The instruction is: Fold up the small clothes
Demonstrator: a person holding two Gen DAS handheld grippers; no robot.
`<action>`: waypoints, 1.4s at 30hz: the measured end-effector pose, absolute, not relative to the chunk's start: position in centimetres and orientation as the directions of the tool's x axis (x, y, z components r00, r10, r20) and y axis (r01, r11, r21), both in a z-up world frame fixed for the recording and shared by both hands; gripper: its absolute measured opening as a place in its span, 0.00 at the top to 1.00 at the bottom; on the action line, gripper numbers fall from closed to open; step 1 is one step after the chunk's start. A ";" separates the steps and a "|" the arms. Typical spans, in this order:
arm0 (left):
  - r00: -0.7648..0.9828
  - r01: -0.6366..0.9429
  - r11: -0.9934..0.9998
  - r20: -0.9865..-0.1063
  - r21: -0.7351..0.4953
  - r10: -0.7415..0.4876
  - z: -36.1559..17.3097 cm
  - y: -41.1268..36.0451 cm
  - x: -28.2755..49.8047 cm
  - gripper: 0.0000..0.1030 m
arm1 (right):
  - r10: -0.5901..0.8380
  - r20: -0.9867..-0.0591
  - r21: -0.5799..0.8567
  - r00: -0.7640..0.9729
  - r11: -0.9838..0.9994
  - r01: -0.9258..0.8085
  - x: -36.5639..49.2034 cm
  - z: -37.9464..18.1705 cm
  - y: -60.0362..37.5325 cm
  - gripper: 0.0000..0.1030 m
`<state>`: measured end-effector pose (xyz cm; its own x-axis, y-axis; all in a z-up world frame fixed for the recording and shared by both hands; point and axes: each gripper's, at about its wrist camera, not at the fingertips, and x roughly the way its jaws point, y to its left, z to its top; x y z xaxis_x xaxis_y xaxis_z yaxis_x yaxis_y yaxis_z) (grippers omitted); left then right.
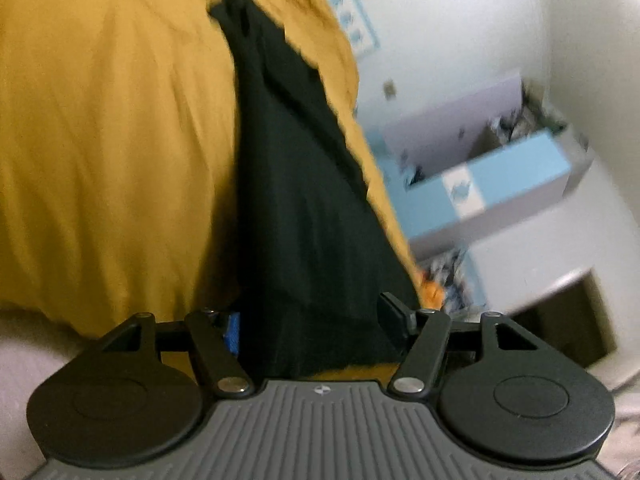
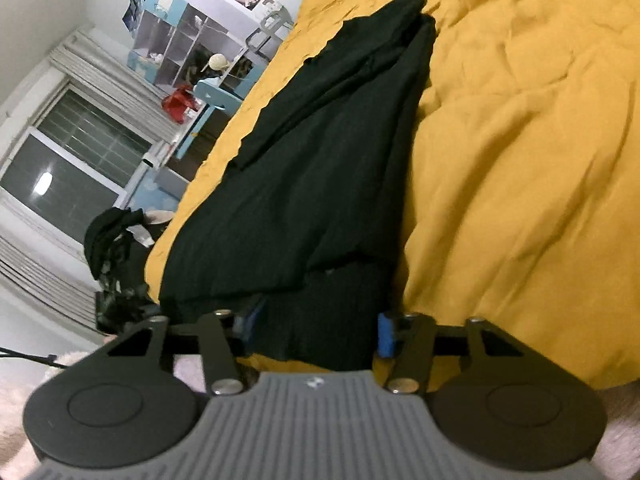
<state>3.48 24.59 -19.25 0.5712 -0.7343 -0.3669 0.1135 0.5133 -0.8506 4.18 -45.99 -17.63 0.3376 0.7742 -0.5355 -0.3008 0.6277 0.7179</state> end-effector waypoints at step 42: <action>0.837 0.114 0.372 -0.113 -0.921 -0.535 -13.3 28.6 34.4 0.94 | 0.721 -0.108 0.880 0.684 0.390 -0.272 36.0 -12.3 -41.5 0.95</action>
